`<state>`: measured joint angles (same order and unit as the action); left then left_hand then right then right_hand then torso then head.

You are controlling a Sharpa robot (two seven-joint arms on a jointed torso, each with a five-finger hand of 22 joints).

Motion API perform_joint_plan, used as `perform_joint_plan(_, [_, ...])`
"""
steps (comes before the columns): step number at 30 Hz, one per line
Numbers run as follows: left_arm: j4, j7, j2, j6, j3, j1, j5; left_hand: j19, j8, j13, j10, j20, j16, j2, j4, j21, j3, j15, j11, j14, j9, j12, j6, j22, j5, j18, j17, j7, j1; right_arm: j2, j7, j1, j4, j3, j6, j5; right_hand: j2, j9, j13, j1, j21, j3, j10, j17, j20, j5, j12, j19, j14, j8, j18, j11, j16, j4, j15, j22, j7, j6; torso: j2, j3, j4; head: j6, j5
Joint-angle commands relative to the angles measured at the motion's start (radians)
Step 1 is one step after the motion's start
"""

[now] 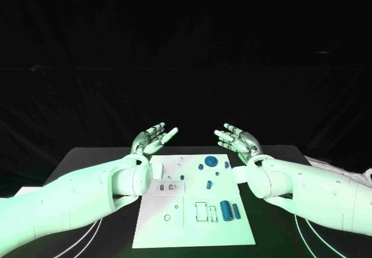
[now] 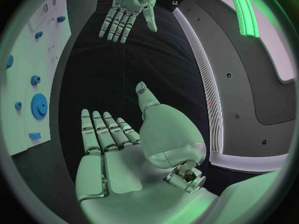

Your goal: Assemble the parts on the task board

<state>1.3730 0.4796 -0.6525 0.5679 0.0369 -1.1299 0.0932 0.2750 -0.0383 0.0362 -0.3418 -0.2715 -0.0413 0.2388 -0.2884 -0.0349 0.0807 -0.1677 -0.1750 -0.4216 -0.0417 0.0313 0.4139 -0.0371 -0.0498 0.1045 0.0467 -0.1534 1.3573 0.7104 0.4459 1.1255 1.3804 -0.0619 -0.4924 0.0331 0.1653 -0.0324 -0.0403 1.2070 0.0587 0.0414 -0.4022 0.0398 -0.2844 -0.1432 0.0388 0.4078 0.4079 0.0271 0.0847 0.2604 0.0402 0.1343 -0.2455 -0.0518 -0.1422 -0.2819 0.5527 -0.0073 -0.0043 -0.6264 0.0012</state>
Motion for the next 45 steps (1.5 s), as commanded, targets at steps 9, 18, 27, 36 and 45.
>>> perform_joint_plan(9, [-0.006,-0.005,0.004,-0.09,0.0,-0.004,0.038,0.581,-0.112,0.047,-0.571,0.004,-0.168,-0.171,0.018,-0.205,-0.092,0.013,-0.015,-0.543,-0.05,0.127,0.482,-0.096,0.001,0.082,0.067,-0.069,0.064,-0.031,-0.075,0.032,-0.081,-0.022,0.346,0.086,-0.023,-0.036,-0.022,0.15,0.179,-0.099,-0.556,0.024,0.024,0.022,0.084,0.461,0.594,0.073,0.101,-0.066,0.106,0.154,0.092,-0.065,-0.106,-0.558,0.0,-0.0002,0.0,0.0,0.0])
perform_joint_plan(18, [0.05,0.001,-0.061,-0.145,-0.003,-0.002,0.003,0.72,-0.108,0.045,-0.706,0.05,-0.185,-0.201,0.062,-0.245,-0.065,0.056,0.022,-0.671,-0.037,0.139,0.57,-0.108,0.001,0.079,0.101,-0.048,0.08,-0.01,-0.129,0.071,-0.124,-0.007,0.138,0.714,-0.051,-0.033,-0.023,0.151,0.24,-0.136,-0.619,0.024,0.063,0.028,0.062,0.545,0.692,0.049,0.099,-0.083,0.101,0.155,0.122,-0.085,-0.098,-0.626,0.051,-0.0063,0.0052,-0.009,-0.015])
perform_joint_plan(27, [0.137,-0.008,-0.108,-0.148,-0.017,-0.007,-0.009,0.8,-0.085,0.04,-0.73,0.071,-0.192,-0.214,0.09,-0.269,-0.042,0.074,0.03,-0.732,-0.026,0.117,0.59,-0.118,0.0,0.078,0.144,-0.044,0.082,0.0,-0.25,0.097,-0.116,0.004,0.151,0.911,-0.08,-0.034,-0.024,0.134,0.362,-0.156,-0.666,0.027,0.109,0.03,0.041,0.645,0.83,0.04,0.098,-0.104,0.115,0.151,0.162,-0.144,-0.082,-0.662,0.094,-0.0156,0.0185,0.0,-0.022])
perform_joint_plan(36, [0.233,-0.014,-0.157,-0.151,-0.03,-0.014,-0.008,0.815,-0.074,0.035,-0.72,0.074,-0.183,-0.219,0.102,-0.273,-0.036,0.073,0.028,-0.728,-0.025,0.101,0.588,-0.12,0.0,0.077,0.155,-0.045,0.085,0.002,-0.351,0.128,-0.108,0.018,0.182,1.154,-0.101,-0.035,-0.024,0.125,0.557,-0.183,-0.74,0.037,0.173,-0.016,0.034,0.756,1.047,0.043,0.098,-0.144,0.184,0.155,0.224,-0.25,-0.051,-0.717,0.138,-0.0215,0.0314,0.013,-0.043])
perform_joint_plan(45, [0.311,-0.02,-0.191,-0.153,-0.038,-0.019,-0.005,0.824,-0.069,0.033,-0.718,0.075,-0.181,-0.221,0.107,-0.277,-0.033,0.074,0.027,-0.731,-0.025,0.095,0.588,-0.122,0.0,0.077,0.162,-0.045,0.085,-0.005,-0.442,0.151,-0.08,0.023,0.245,1.439,-0.129,-0.034,-0.023,0.077,0.714,-0.23,-0.729,0.224,0.189,-0.008,0.024,0.76,1.097,0.038,0.097,-0.157,0.545,0.151,0.244,-0.345,-0.034,-0.745,0.172,-0.0282,0.0412,0.028,-0.052])
